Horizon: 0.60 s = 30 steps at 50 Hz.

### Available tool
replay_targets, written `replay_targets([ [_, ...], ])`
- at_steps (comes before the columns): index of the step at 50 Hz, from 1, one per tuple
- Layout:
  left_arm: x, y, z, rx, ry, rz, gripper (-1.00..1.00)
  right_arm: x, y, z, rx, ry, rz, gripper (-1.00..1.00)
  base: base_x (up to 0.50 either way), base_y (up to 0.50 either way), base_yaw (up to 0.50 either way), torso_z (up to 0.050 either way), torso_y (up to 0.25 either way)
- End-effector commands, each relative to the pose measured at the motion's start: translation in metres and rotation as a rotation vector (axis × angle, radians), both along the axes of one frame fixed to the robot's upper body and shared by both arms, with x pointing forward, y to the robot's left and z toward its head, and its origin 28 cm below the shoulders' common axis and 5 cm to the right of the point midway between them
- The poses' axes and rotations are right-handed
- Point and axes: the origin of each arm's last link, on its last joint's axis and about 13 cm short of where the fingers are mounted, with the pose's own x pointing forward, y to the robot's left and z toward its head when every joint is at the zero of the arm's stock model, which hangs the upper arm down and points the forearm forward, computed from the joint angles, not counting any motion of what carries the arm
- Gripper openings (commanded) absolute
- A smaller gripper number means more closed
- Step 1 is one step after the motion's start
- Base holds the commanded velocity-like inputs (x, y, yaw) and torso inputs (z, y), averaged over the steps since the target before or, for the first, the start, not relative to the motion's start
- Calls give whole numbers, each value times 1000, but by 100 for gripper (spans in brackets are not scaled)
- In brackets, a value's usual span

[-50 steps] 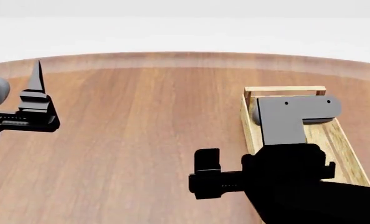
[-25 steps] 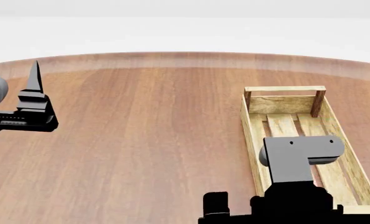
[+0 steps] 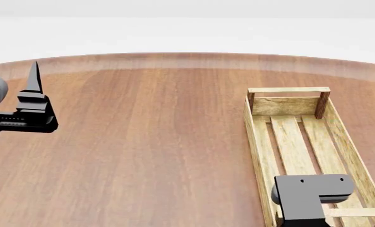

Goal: Stack the right bowl on the left bowl and place them in the tray.

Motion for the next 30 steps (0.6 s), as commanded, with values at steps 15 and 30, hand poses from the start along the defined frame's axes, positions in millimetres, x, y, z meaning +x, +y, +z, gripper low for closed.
replay_targets([
  [15,0,0,0,3,1,0,100,-12,-3,-21,-26,96,13,100,0,0,0,0,0],
  [30,1,-1,-3,6,8,-3,100,-9,0,-32,-14,119,34,100,0,0,0,0,0],
])
